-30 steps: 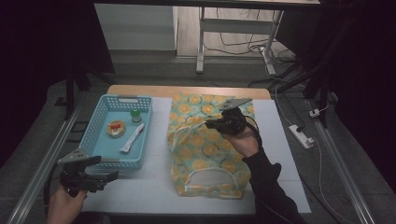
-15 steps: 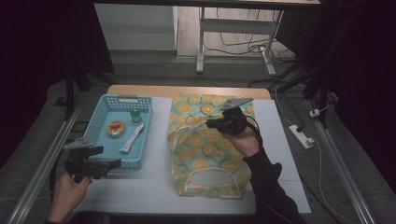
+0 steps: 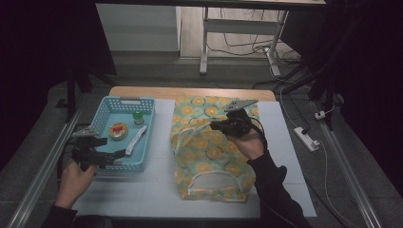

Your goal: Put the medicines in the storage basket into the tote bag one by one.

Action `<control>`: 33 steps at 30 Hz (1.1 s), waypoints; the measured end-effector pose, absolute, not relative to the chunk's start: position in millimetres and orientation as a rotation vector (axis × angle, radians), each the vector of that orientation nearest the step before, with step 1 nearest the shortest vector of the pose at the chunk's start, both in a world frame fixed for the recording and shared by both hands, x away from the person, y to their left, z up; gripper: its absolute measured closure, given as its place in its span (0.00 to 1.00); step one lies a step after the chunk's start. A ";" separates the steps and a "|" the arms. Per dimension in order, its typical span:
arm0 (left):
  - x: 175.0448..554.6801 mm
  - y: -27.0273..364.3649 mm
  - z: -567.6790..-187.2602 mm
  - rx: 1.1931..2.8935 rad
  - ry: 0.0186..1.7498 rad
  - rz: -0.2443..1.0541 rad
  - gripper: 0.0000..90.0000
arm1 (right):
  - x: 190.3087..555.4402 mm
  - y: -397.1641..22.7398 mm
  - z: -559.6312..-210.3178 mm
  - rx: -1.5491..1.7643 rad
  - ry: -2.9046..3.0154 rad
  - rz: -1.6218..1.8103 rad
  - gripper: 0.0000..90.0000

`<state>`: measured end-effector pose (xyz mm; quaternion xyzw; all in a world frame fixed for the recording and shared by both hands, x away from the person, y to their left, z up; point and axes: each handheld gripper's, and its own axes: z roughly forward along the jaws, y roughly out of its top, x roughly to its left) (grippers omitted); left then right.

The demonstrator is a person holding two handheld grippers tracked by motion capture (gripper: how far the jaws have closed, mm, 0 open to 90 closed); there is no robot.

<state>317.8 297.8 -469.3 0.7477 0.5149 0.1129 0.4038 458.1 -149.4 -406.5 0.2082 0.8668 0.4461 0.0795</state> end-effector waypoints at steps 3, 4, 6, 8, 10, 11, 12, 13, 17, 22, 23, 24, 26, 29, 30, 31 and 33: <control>326.2 298.2 -468.0 1.904 1.310 0.285 0.00 | 457.9 -149.2 -406.4 0.622 2.592 1.336 1.00; 328.6 299.2 -467.7 1.904 1.314 0.273 0.00 | 457.7 -149.1 -406.3 0.622 2.591 1.337 1.00; 332.9 300.4 -467.7 1.899 1.321 0.279 0.00 | 457.5 -149.3 -406.0 0.618 2.591 1.335 1.00; 336.7 301.2 -466.9 1.910 1.329 0.295 0.00 | 457.7 -149.9 -405.6 0.618 2.587 1.337 1.00; 341.5 302.7 -465.6 1.902 1.335 0.303 0.00 | 458.1 -150.5 -405.6 0.619 2.585 1.337 1.00; 344.0 303.5 -465.1 1.893 1.339 0.304 0.00 | 458.3 -150.5 -405.8 0.620 2.585 1.336 1.00; 347.4 304.4 -464.5 1.891 1.345 0.308 0.00 | 458.3 -150.2 -406.1 0.622 2.585 1.335 1.00; 350.1 305.1 -464.2 1.898 1.350 0.317 0.00 | 458.3 -149.9 -406.4 0.619 2.587 1.332 1.00; 360.3 306.9 -466.9 1.919 1.373 0.349 0.00 | 458.2 -148.8 -407.6 0.612 2.593 1.326 1.00; 371.8 309.4 -470.3 1.914 1.379 0.337 0.00 | 459.5 -150.2 -408.0 0.616 2.592 1.319 1.00; 374.0 308.9 -469.6 1.921 1.382 0.344 0.00 | 459.6 -150.2 -408.0 0.616 2.591 1.321 1.00; 376.5 308.4 -468.8 1.928 1.384 0.350 0.00 | 459.5 -150.3 -407.9 0.616 2.591 1.321 1.00; 382.6 308.3 -468.0 1.946 1.386 0.354 0.00 | 459.4 -150.2 -407.7 0.614 2.590 1.325 1.00; 391.6 309.6 -470.1 1.963 1.389 0.344 0.00 | 458.9 -150.1 -407.3 0.613 2.590 1.324 1.00; 393.9 310.4 -471.0 1.960 1.390 0.339 0.00 | 459.0 -150.1 -407.2 0.612 2.590 1.324 1.00; 397.8 312.0 -472.9 1.953 1.391 0.328 0.00 | 459.0 -150.2 -407.3 0.612 2.590 1.324 1.00; 403.3 314.4 -476.2 1.947 1.399 0.318 0.00 | 459.4 -150.7 -407.6 0.613 2.590 1.324 1.00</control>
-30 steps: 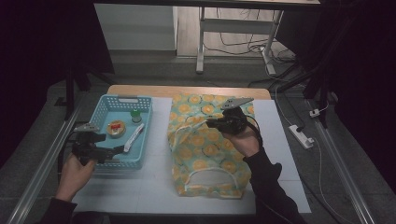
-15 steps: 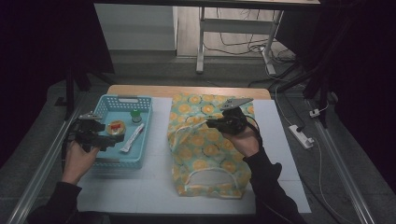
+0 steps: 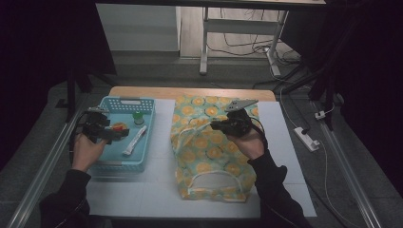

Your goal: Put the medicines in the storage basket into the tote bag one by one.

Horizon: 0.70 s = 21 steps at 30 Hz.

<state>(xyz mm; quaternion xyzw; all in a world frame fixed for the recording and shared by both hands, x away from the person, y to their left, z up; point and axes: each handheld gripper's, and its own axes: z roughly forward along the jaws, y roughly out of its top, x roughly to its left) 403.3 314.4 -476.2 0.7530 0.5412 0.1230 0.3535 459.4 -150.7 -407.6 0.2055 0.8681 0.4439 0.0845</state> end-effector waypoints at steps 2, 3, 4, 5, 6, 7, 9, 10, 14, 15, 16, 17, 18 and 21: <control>410.3 315.4 -480.4 1.968 1.415 0.320 0.00 | 459.9 -151.0 -407.9 0.617 2.588 1.325 1.00; 412.5 315.5 -481.6 1.978 1.420 0.325 0.00 | 460.0 -151.2 -407.8 0.618 2.589 1.323 1.00; 415.5 315.1 -483.2 1.988 1.426 0.328 0.00 | 460.0 -151.2 -407.8 0.617 2.588 1.323 1.00; 419.4 315.2 -485.2 2.007 1.436 0.323 0.00 | 460.0 -151.3 -407.7 0.617 2.587 1.324 1.00; 421.7 315.5 -486.3 2.016 1.443 0.326 0.00 | 459.9 -151.4 -407.4 0.617 2.586 1.325 1.00; 424.5 316.2 -487.6 2.028 1.452 0.326 0.00 | 459.8 -151.5 -407.3 0.616 2.585 1.326 1.00; 430.4 318.1 -490.3 2.038 1.469 0.313 0.00 | 459.8 -151.8 -406.9 0.614 2.586 1.327 1.00; 432.7 318.8 -491.0 2.042 1.475 0.311 0.00 | 459.7 -151.9 -406.8 0.614 2.584 1.326 1.00; 440.6 320.2 -493.3 2.053 1.477 0.287 0.00 | 460.0 -151.8 -407.1 0.614 2.585 1.327 1.00; 442.5 320.3 -493.7 2.053 1.474 0.284 0.00 | 460.0 -151.7 -407.2 0.614 2.586 1.326 1.00; 445.0 320.0 -494.2 2.058 1.472 0.285 0.00 | 459.9 -151.5 -407.3 0.614 2.586 1.326 1.00; 446.4 320.0 -494.5 2.063 1.466 0.285 0.00 | 459.9 -151.4 -407.4 0.614 2.586 1.326 1.00; 449.0 319.3 -495.4 2.067 1.463 0.280 0.00 | 459.9 -151.4 -407.4 0.614 2.586 1.326 1.00; 455.2 317.9 -498.7 2.091 1.466 0.277 0.00 | 460.1 -152.0 -407.1 0.613 2.586 1.327 1.00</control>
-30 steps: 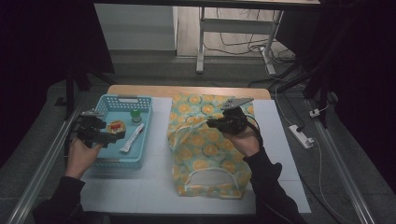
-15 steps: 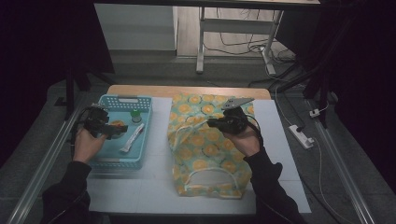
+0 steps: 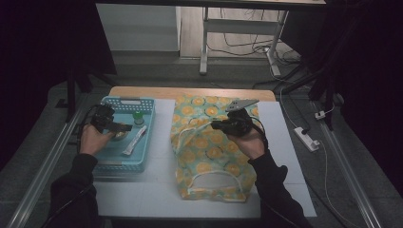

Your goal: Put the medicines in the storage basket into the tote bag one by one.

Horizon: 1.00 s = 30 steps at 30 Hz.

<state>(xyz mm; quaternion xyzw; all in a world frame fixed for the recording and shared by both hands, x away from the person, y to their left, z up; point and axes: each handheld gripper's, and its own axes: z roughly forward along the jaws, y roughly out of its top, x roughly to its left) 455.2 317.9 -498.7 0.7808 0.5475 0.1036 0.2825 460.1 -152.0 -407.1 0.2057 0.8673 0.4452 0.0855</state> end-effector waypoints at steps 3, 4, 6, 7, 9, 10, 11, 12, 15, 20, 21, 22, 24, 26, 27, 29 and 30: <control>460.5 317.9 -502.9 2.107 1.476 0.270 0.00 | 460.3 -153.0 -406.5 0.616 2.584 1.329 1.00; 461.5 318.3 -503.9 2.111 1.475 0.271 0.00 | 460.3 -153.2 -406.3 0.617 2.582 1.331 1.00; 464.3 318.4 -507.3 2.123 1.485 0.259 0.00 | 460.2 -153.6 -405.9 0.616 2.580 1.331 1.00; 465.4 318.5 -508.5 2.140 1.491 0.252 0.00 | 460.3 -153.9 -405.7 0.616 2.580 1.332 1.00; 466.8 317.2 -510.1 2.165 1.496 0.258 0.00 | 460.3 -154.0 -405.8 0.615 2.579 1.333 1.00; 467.3 316.8 -510.4 2.171 1.499 0.256 0.00 | 460.4 -153.9 -405.9 0.616 2.579 1.333 1.00; 468.3 316.5 -511.4 2.183 1.503 0.251 0.00 | 460.4 -153.9 -406.0 0.617 2.579 1.334 1.00; 468.7 316.0 -511.9 2.188 1.507 0.247 0.00 | 460.3 -153.7 -406.2 0.617 2.579 1.334 1.00; 470.3 314.4 -513.8 2.222 1.523 0.227 0.00 | 459.9 -153.3 -406.2 0.612 2.580 1.331 1.00; 470.1 313.6 -514.5 2.215 1.571 0.196 0.02 | 460.3 -153.7 -406.5 0.613 2.578 1.334 1.00; 470.0 312.7 -515.0 2.225 1.583 0.197 0.04 | 460.4 -153.8 -406.6 0.616 2.577 1.334 1.00; 469.9 311.9 -515.3 2.238 1.590 0.200 0.05 | 460.5 -154.1 -406.5 0.616 2.577 1.332 1.00; 469.4 309.1 -517.4 2.279 1.604 0.202 0.07 | 460.5 -154.1 -406.6 0.616 2.576 1.333 1.00; 469.1 307.9 -518.4 2.310 1.616 0.209 0.09 | 460.4 -153.6 -406.9 0.614 2.577 1.336 1.00; 469.0 307.5 -518.2 2.319 1.627 0.213 0.12 | 460.2 -153.5 -406.8 0.613 2.577 1.331 1.00; 468.6 307.8 -517.8 2.315 1.642 0.215 0.21 | 460.1 -153.2 -407.0 0.613 2.578 1.332 1.00; 469.0 308.0 -517.4 2.304 1.658 0.200 0.21 | 460.0 -153.2 -407.0 0.613 2.578 1.332 1.00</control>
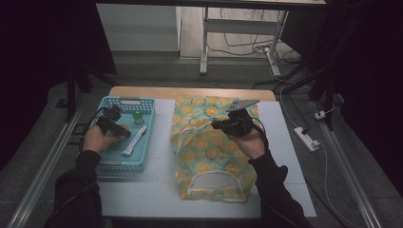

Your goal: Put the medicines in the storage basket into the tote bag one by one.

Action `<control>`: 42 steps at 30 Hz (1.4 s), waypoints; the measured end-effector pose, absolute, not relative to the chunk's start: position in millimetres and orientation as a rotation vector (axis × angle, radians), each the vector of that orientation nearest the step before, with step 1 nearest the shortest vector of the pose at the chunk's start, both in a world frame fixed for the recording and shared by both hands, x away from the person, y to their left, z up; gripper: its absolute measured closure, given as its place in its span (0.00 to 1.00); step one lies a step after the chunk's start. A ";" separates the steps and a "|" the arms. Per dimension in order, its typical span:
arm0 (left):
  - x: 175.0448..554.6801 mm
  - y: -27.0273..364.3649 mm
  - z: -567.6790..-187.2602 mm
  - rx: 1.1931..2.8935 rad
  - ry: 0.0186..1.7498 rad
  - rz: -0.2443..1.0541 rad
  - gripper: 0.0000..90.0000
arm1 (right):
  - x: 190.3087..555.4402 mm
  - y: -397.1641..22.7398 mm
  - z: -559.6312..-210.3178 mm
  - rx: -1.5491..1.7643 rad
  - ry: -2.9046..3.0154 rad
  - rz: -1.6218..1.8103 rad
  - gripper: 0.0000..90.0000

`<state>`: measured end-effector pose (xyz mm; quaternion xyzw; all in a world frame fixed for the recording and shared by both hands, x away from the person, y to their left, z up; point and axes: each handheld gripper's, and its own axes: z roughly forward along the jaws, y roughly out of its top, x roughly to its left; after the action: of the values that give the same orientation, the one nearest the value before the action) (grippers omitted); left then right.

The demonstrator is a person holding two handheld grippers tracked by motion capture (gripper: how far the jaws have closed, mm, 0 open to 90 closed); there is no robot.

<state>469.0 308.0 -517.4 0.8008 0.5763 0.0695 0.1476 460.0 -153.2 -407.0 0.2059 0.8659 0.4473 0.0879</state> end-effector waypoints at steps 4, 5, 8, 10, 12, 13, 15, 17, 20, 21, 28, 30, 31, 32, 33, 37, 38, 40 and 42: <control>469.2 307.2 -516.1 2.301 1.686 0.182 0.22 | 460.5 -153.9 -406.8 0.616 2.573 1.337 1.00; 469.0 307.1 -516.0 2.297 1.693 0.180 0.22 | 460.6 -154.2 -406.6 0.616 2.573 1.335 1.00; 467.8 307.6 -514.6 2.288 1.694 0.175 0.22 | 460.7 -154.6 -406.4 0.618 2.572 1.340 1.00; 466.5 308.7 -512.1 2.270 1.692 0.182 0.22 | 460.8 -154.7 -406.3 0.618 2.572 1.342 1.00; 465.0 310.7 -508.1 2.246 1.684 0.177 0.22 | 460.9 -154.6 -406.6 0.619 2.571 1.343 1.00; 464.0 311.3 -506.1 2.229 1.682 0.177 0.22 | 460.9 -154.7 -406.5 0.619 2.572 1.340 1.00; 461.2 312.5 -501.0 2.209 1.670 0.179 0.22 | 460.7 -154.7 -406.4 0.618 2.570 1.342 1.00; 458.0 312.7 -497.2 2.192 1.651 0.182 0.22 | 460.6 -154.9 -406.0 0.619 2.568 1.345 1.00; 451.7 312.5 -491.1 2.178 1.608 0.184 0.22 | 460.6 -155.6 -405.5 0.620 2.562 1.350 1.00; 449.8 312.0 -489.4 2.176 1.595 0.185 0.22 | 460.8 -155.8 -405.6 0.622 2.561 1.352 1.00; 433.4 306.8 -478.0 2.146 1.503 0.213 0.22 | 461.0 -155.7 -405.9 0.618 2.563 1.352 1.00; 427.8 304.7 -475.3 2.148 1.476 0.222 0.22 | 461.2 -155.8 -406.1 0.619 2.564 1.353 1.00; 425.5 304.0 -474.2 2.142 1.467 0.222 0.22 | 461.3 -155.8 -406.2 0.619 2.564 1.354 1.00; 423.2 303.5 -472.8 2.144 1.453 0.219 0.22 | 461.3 -155.8 -406.3 0.619 2.564 1.354 1.00; 421.0 302.2 -471.6 2.139 1.444 0.221 0.22 | 461.4 -155.8 -406.3 0.619 2.564 1.354 1.00; 413.6 297.3 -466.3 2.144 1.370 0.207 0.22 | 461.5 -155.9 -406.6 0.619 2.560 1.358 1.00; 411.5 295.9 -464.2 2.146 1.355 0.202 0.22 | 461.5 -156.0 -406.6 0.619 2.559 1.355 1.00; 408.4 292.8 -461.5 2.141 1.338 0.200 0.22 | 461.8 -156.1 -407.0 0.620 2.558 1.355 1.00; 405.8 290.3 -459.6 2.138 1.327 0.204 0.22 | 461.9 -156.1 -407.2 0.620 2.558 1.354 1.00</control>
<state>405.8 290.3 -459.6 0.8068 0.5009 0.0771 0.3038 461.9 -156.1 -407.2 0.2086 0.8607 0.4555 0.0905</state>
